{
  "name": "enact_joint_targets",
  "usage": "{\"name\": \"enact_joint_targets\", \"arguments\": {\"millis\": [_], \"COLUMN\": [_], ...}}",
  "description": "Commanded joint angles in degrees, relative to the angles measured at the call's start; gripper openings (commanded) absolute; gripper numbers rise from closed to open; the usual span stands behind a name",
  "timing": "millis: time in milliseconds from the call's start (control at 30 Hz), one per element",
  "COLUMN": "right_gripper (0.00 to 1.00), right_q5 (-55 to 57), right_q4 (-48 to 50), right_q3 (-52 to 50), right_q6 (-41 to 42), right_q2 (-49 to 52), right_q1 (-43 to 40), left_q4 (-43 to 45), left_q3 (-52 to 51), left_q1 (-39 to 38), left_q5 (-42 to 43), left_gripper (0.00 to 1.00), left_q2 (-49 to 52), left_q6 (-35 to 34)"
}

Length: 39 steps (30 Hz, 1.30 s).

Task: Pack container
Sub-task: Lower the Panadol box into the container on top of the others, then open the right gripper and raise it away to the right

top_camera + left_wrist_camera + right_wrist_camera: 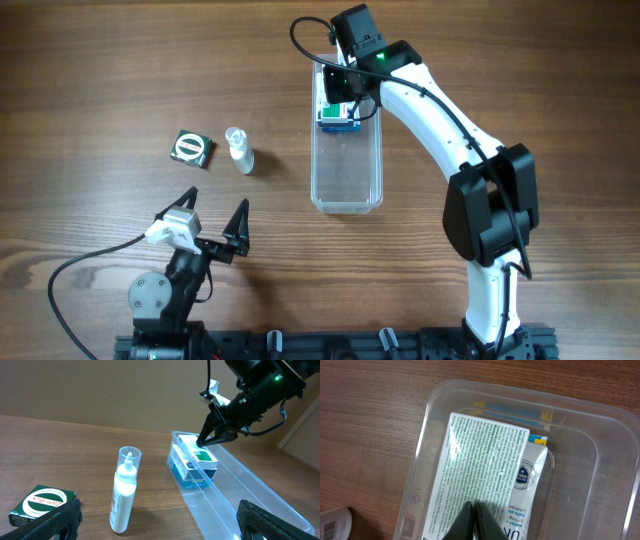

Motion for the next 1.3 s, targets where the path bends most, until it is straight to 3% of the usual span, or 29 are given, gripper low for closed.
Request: {"name": "enact_joint_targets", "arguments": {"millis": [0, 700, 1000, 1100, 1133, 1200, 1267], "right_gripper": [0.04, 0.04, 0.17, 0.30, 0.46, 0.64, 0.98], "right_q5": [-0.48, -0.48, 4.59, 6.25, 6.21, 6.23, 6.21], "right_q4": [-0.28, 0.46, -0.20, -3.32, -4.68, -6.84, -9.44], "right_q3": [-0.44, -0.24, 3.61, 3.61, 3.61, 3.61, 3.54], "right_q6": [-1.16, -1.20, -4.24, -5.92, -6.21, -7.06, -7.06], "right_q2": [1.62, 0.52, -11.56, -16.68, -17.70, -18.34, -18.05], "right_q1": [0.42, 0.39, -2.36, -9.38, -12.63, -17.77, -23.93], "left_q4": [0.09, 0.09, 0.09, 0.09, 0.09, 0.09, 0.09], "left_q3": [-0.44, -0.44, -0.44, -0.44, -0.44, -0.44, -0.44], "left_q1": [0.42, 0.42, 0.42, 0.42, 0.42, 0.42, 0.42], "left_q5": [-0.15, -0.15, -0.15, -0.15, -0.15, -0.15, -0.15], "left_gripper": [1.00, 1.00, 1.00, 1.00, 1.00, 1.00, 1.00], "left_q2": [-0.37, -0.37, -0.37, -0.37, -0.37, -0.37, -0.37], "left_q6": [0.90, 0.90, 0.90, 0.90, 0.90, 0.90, 0.90]}}
